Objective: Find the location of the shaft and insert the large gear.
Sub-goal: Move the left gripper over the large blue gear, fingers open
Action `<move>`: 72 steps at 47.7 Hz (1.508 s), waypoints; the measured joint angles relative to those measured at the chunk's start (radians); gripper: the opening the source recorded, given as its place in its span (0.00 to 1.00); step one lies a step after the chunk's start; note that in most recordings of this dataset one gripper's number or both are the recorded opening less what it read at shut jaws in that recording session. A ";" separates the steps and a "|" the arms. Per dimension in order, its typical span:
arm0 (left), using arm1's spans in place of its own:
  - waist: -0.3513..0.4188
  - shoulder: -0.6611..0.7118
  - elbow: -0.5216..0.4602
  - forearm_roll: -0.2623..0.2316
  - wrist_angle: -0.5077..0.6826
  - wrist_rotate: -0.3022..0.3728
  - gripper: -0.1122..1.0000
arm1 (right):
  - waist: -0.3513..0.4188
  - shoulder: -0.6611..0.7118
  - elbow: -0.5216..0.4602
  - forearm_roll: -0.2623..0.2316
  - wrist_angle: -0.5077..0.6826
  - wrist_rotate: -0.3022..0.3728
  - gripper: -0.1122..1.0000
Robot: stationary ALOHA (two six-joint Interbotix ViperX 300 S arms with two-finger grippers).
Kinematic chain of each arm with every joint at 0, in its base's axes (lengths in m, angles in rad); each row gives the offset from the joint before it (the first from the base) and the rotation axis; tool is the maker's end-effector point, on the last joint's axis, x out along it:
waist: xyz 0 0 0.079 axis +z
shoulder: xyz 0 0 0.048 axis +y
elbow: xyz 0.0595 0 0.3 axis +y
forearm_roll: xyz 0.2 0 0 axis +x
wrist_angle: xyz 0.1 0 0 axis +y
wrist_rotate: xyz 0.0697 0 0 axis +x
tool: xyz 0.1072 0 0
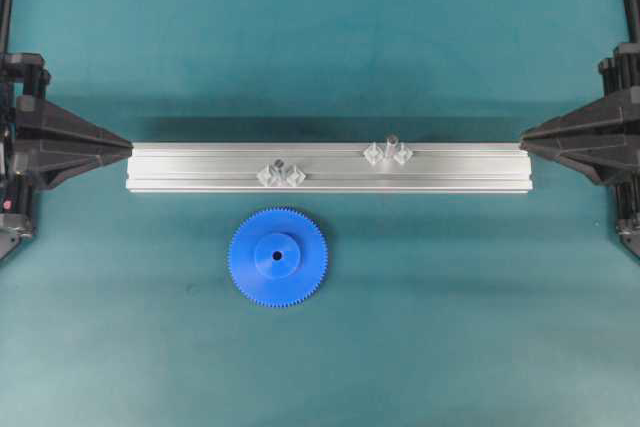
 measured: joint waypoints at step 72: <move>-0.152 0.735 -0.425 0.012 0.420 -0.089 0.92 | -0.048 -0.003 -0.051 0.018 0.554 0.026 0.12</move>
